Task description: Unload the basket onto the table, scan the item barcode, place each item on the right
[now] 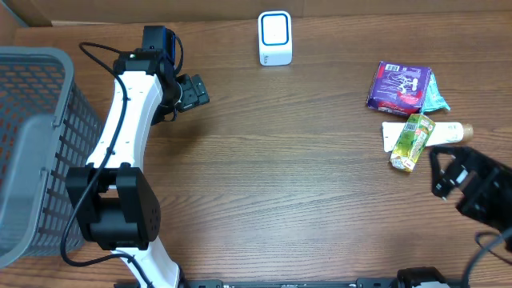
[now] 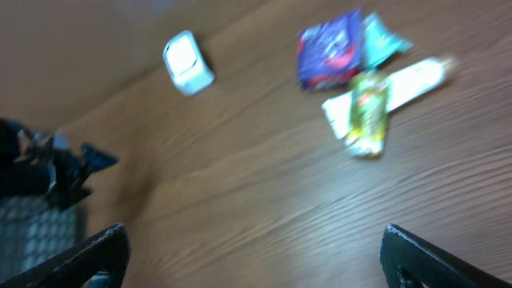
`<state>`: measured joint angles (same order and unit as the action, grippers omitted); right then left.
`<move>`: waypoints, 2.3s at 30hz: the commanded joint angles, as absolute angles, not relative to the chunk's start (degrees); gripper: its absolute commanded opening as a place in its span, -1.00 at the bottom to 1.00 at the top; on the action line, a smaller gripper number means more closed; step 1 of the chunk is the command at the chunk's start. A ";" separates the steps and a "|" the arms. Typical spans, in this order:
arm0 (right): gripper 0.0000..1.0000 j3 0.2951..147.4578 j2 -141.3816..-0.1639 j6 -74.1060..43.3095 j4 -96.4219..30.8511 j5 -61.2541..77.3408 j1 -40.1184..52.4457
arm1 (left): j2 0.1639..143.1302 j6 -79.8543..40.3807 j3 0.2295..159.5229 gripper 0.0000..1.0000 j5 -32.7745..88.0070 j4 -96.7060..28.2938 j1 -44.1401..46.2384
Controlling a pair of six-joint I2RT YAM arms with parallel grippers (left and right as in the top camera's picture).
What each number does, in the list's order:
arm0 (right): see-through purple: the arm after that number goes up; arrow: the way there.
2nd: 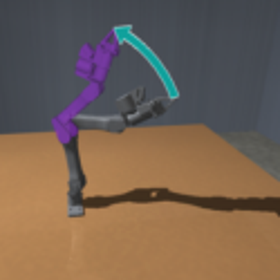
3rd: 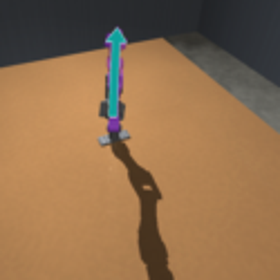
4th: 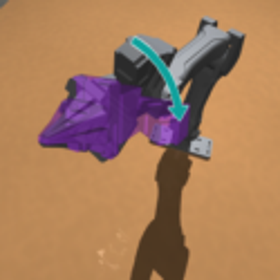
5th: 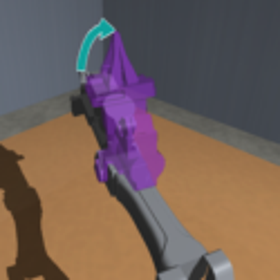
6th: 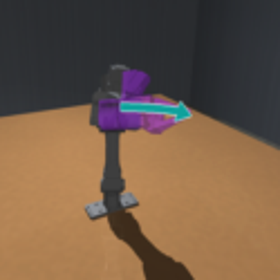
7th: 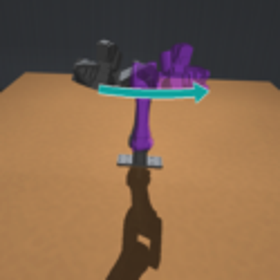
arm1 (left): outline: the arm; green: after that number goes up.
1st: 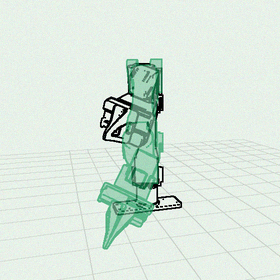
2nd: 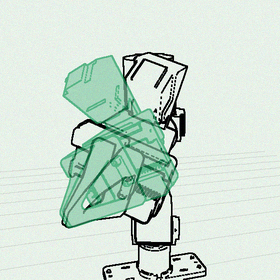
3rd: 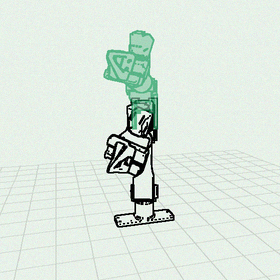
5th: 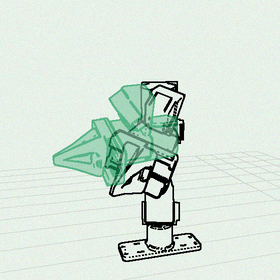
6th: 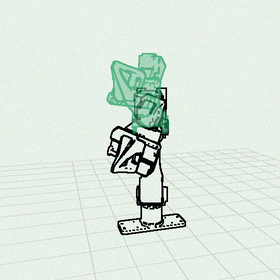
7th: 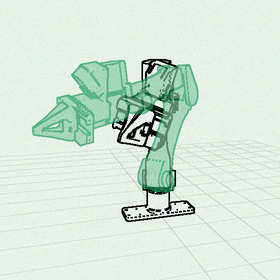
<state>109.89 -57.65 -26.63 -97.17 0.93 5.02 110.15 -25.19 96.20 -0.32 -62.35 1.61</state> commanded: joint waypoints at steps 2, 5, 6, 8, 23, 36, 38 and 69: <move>1.00 110.13 -53.56 -23.46 -97.03 -7.40 5.19 | 109.40 -25.76 96.53 0.99 -1.06 -62.33 1.52; 1.00 106.67 -50.87 -22.44 -94.54 -10.70 5.19 | 109.40 -25.76 96.53 0.99 -1.06 -62.33 1.52; 1.00 104.18 -49.41 -20.34 -91.94 -10.59 5.19 | 109.40 -25.76 96.53 0.99 -1.06 -62.33 1.52; 1.00 98.35 -46.24 -15.38 -85.36 -9.15 5.41 | 109.40 -25.76 96.53 0.99 -1.06 -62.33 1.52; 1.00 43.81 -13.93 2.04 -32.38 6.26 6.13 | 109.40 -25.76 96.53 0.99 -1.06 -62.33 1.41; 1.00 7.88 -6.72 -7.09 8.84 -2.07 6.15 | 109.40 -25.76 96.53 0.99 -1.06 -62.35 1.45; 1.00 3.73 -5.89 -7.09 12.16 -2.09 6.15 | 109.40 -25.76 96.53 0.99 -1.06 -62.33 1.45; 1.00 0.47 -0.16 -7.11 -4.58 -2.48 6.15 | 109.40 -25.76 96.53 0.99 -1.06 -62.33 1.52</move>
<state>1.06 -0.84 -6.70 -4.75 -2.35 5.78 110.15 -25.19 96.20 -0.71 -62.35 1.61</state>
